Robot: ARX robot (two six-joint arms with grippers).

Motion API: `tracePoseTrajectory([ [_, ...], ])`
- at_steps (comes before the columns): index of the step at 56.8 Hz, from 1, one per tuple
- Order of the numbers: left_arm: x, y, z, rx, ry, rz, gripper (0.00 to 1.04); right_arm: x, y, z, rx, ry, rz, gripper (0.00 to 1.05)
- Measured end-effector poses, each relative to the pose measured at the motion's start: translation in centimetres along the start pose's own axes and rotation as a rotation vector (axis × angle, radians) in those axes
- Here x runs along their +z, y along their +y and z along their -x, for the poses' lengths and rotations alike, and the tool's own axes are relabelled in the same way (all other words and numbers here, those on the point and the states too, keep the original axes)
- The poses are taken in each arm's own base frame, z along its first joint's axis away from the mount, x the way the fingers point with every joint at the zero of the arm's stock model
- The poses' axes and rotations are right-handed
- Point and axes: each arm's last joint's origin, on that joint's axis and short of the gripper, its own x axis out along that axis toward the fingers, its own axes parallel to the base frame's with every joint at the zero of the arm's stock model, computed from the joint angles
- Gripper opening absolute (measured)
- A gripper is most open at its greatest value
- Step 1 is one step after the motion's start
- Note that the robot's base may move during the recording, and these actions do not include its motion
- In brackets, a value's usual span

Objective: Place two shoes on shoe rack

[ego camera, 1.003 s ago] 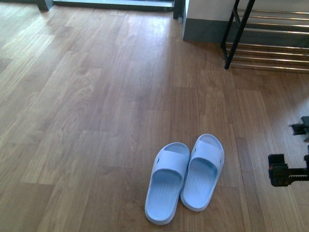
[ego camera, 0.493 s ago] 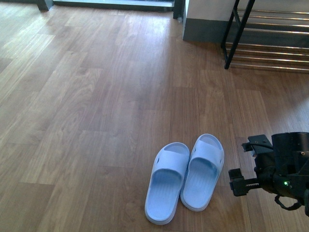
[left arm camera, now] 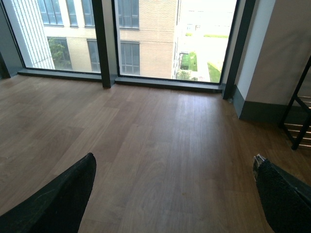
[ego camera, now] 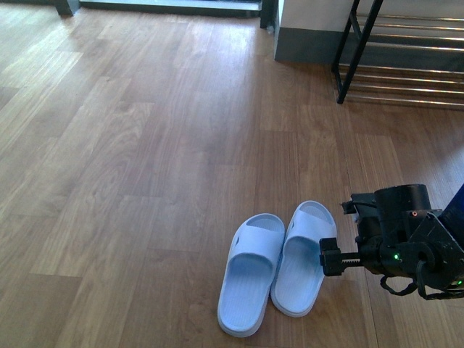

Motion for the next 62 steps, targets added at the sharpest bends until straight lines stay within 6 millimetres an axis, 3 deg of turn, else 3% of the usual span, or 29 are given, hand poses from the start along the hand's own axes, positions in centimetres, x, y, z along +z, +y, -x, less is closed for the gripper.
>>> tracePoseTrajectory([
  [11, 0.0, 0.0, 0.0, 0.0, 0.0, 0.0, 0.95, 0.9, 0.5, -2.0, -0.003, 0.013, -0.033, 0.96],
  [38, 0.0, 0.0, 0.0, 0.0, 0.0, 0.0, 0.95, 1.8, 0.5, -3.6, -0.049, -0.038, -0.053, 0.95],
  [57, 0.0, 0.0, 0.0, 0.0, 0.0, 0.0, 0.95, 1.3, 0.6, -3.4, -0.023, -0.046, -0.058, 0.47],
  [62, 0.0, 0.0, 0.0, 0.0, 0.0, 0.0, 0.95, 1.3, 0.5, -3.4, -0.018, -0.051, -0.064, 0.29],
])
